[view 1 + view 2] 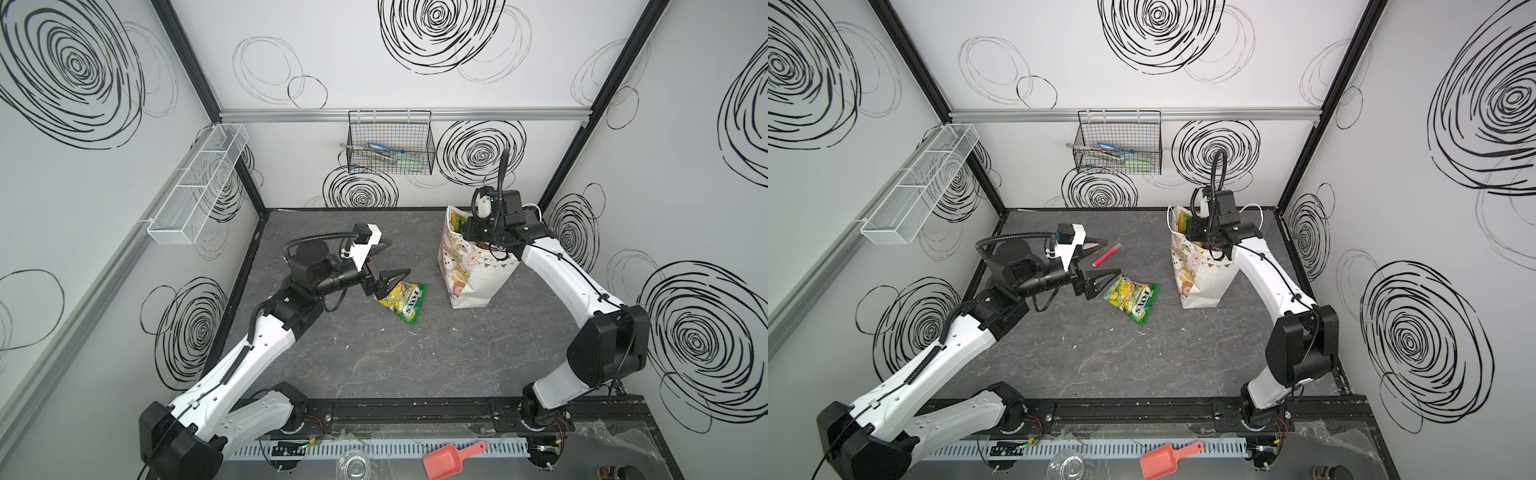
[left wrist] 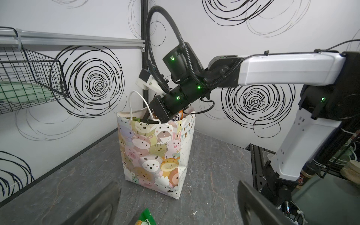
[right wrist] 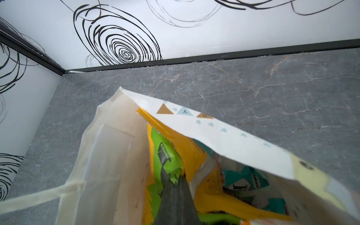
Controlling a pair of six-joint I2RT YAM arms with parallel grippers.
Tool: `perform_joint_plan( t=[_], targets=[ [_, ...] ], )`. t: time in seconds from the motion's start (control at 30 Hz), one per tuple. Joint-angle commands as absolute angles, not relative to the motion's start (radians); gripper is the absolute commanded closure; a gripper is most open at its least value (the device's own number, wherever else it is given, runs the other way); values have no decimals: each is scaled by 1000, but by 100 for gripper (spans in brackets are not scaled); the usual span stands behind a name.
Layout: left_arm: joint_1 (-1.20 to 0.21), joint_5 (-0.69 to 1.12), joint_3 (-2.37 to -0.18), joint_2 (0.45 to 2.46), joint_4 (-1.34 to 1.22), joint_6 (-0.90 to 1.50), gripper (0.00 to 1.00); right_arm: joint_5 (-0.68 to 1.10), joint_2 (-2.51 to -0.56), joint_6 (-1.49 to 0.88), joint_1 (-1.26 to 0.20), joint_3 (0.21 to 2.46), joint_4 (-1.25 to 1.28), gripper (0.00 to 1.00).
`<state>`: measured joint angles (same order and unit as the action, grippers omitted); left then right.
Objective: Take the snacks out of the paper bag
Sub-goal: Pick up the snack from the paper bag.
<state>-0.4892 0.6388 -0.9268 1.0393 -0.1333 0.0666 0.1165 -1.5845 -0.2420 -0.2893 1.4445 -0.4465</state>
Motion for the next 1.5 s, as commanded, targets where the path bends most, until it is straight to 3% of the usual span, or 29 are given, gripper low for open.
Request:
perform_joint_plan(
  t=[0.0, 0.87, 1.23, 1.47],
  targets=[
    [-492, 649, -898, 1005, -182, 54, 4, 112, -1563, -238, -283, 1466, -411, 99],
    [-520, 630, -890, 989, -164, 41, 4, 43, -1523, -231, -275, 1535, -401, 100],
    [-521, 621, -891, 989, -160, 39, 4, 105, -1456, -280, -278, 1517, -388, 100],
    [-521, 601, -891, 982, -149, 29, 4, 59, -1464, -270, -418, 1512, -387, 100]
  ],
)
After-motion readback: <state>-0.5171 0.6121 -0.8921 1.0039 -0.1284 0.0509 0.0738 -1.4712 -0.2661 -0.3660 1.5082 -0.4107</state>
